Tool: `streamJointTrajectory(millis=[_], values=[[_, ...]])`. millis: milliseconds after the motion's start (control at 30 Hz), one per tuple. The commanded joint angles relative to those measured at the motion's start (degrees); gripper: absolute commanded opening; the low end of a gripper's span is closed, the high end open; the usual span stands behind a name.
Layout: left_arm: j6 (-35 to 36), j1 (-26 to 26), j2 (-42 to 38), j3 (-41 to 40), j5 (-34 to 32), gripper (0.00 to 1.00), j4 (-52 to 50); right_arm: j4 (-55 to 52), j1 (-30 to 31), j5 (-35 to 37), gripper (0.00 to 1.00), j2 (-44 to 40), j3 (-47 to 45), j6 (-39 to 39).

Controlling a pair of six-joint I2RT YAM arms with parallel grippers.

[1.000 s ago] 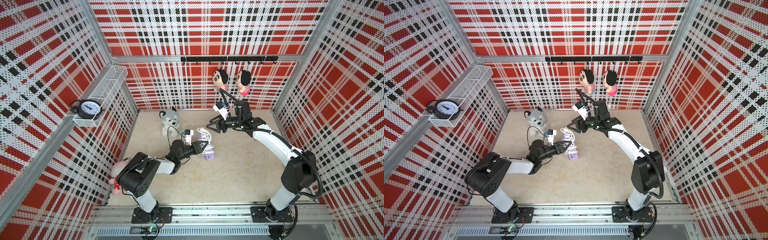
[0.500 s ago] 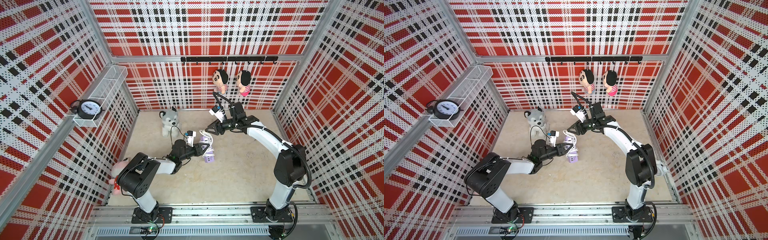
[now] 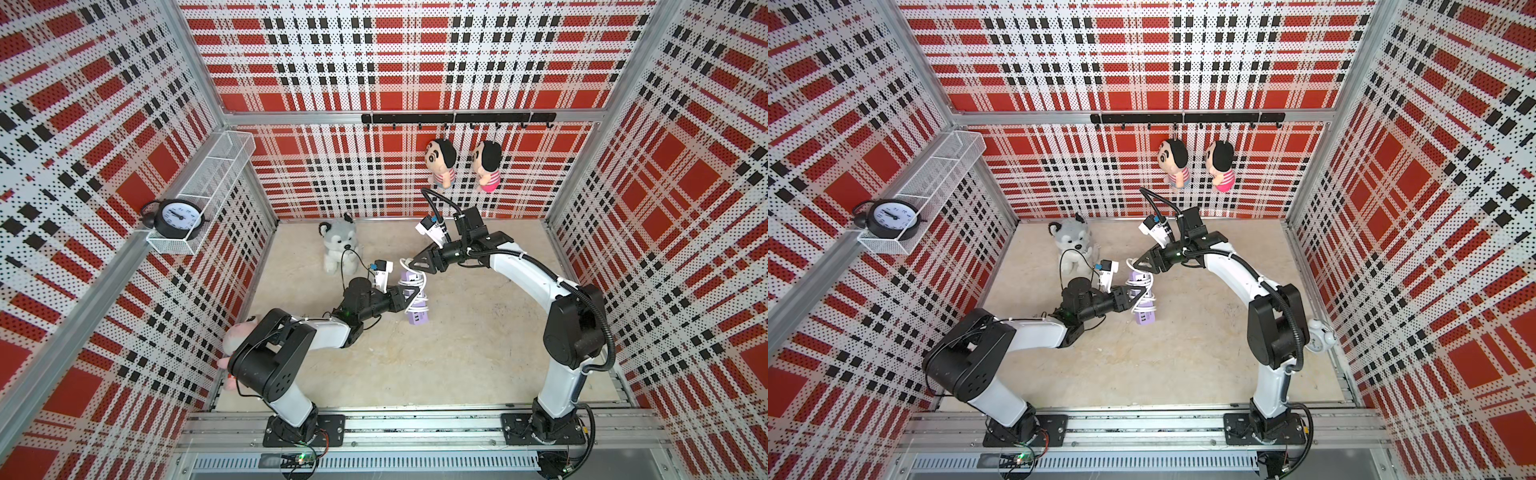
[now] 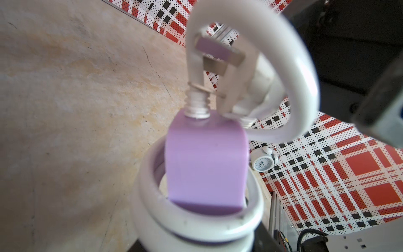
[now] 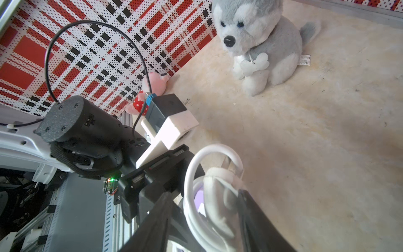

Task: Unwrap the cord wrapped around the power strip
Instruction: Unwrap the power cord from the power strip.

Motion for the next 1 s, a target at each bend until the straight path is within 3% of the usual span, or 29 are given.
streamJointTrajectory(millis=[0, 167, 267, 367, 467, 533, 600, 667, 733, 833, 967], values=[[2.38, -0.45, -2.57, 3.10, 0.72, 0.00, 3.93, -1.60, 0.79, -2.17, 0.57, 1.74, 1.12, -1.36], [3.43, -0.56, -3.46, 3.30, 0.80, 0.00, 3.93, -3.56, 0.86, -0.68, 0.57, 2.69, 1.53, -1.99], [4.48, -0.72, -4.17, 3.07, 1.07, 0.00, 3.81, -5.45, 0.83, 0.78, 0.64, 3.17, 2.58, -3.15], [5.58, -0.89, -4.57, 3.03, 0.89, 0.00, 2.90, -4.74, 0.85, 1.17, 0.61, 3.06, 2.69, -2.45], [6.00, -1.13, -4.75, 2.94, 0.72, 0.00, 2.87, -5.58, 0.79, 1.95, 0.30, 3.54, 3.67, -2.28], [6.16, -1.17, -4.90, 2.99, 0.55, 0.00, 2.79, -5.44, 0.89, 2.00, 0.26, 3.50, 3.69, -2.28], [6.44, -1.24, -4.95, 3.11, 0.48, 0.00, 2.45, -5.54, 0.89, 2.50, 0.29, 3.52, 3.68, -2.28], [7.00, -1.42, -5.07, 3.32, 0.28, 0.00, 1.69, -5.66, 1.02, 2.44, 0.45, 3.50, 3.70, -2.37], [7.49, -1.59, -5.10, 3.64, 0.16, 0.00, 1.05, -5.62, 1.22, 2.99, 0.54, 3.45, 3.68, -2.59], [7.85, -1.77, -5.47, 3.79, 0.12, 0.00, 0.86, -6.10, 1.44, 3.08, 0.57, 3.77, 4.05, -2.77], [8.18, -1.78, -5.76, 3.82, 0.10, 0.00, 0.64, -6.02, 1.40, 3.08, 0.48, 3.88, 4.12, -2.65]])
